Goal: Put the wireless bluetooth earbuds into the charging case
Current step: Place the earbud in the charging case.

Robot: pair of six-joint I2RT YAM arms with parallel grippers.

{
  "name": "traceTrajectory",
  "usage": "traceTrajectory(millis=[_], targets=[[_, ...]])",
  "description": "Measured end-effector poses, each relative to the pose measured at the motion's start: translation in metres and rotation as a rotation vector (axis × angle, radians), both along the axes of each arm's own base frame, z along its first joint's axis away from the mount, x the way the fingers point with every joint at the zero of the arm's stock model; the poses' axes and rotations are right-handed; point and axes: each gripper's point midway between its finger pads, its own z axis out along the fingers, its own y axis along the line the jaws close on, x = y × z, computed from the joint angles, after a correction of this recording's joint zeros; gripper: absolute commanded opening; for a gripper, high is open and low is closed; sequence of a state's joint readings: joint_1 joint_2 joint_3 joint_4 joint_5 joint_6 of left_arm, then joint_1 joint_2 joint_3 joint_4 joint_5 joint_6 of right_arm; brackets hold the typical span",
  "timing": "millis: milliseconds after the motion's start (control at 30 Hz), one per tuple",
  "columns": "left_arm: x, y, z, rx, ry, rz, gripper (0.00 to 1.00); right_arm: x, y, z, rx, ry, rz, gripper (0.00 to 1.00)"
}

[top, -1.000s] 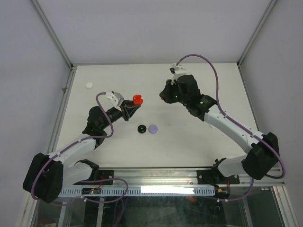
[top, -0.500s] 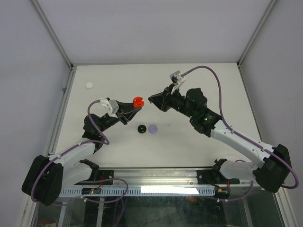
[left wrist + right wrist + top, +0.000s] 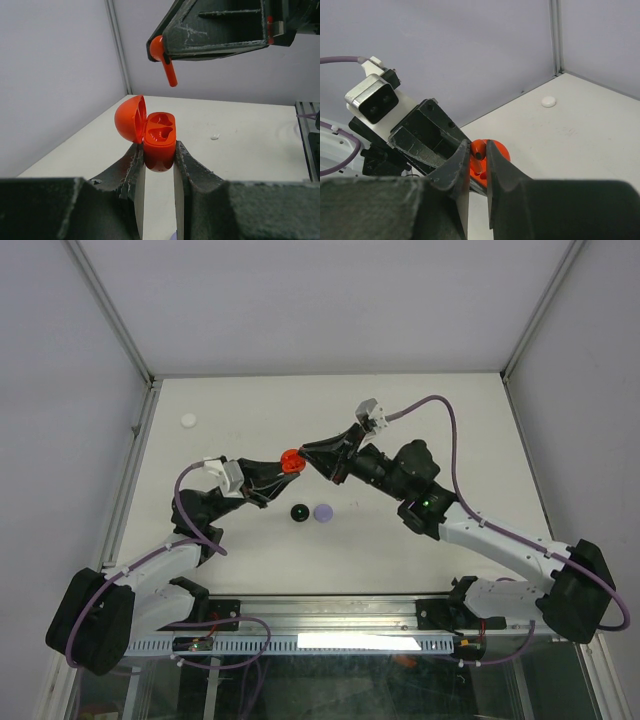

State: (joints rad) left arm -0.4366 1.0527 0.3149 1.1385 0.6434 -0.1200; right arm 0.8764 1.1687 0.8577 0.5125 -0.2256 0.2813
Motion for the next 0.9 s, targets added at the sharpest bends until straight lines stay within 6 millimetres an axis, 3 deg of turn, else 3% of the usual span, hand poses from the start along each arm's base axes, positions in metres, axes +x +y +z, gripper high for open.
traceTrajectory(millis=[900], targets=[[-0.011,-0.001,0.014,-0.064,0.012,-0.053,0.0,-0.008,0.014,-0.015,-0.007,-0.019,0.047,0.09]])
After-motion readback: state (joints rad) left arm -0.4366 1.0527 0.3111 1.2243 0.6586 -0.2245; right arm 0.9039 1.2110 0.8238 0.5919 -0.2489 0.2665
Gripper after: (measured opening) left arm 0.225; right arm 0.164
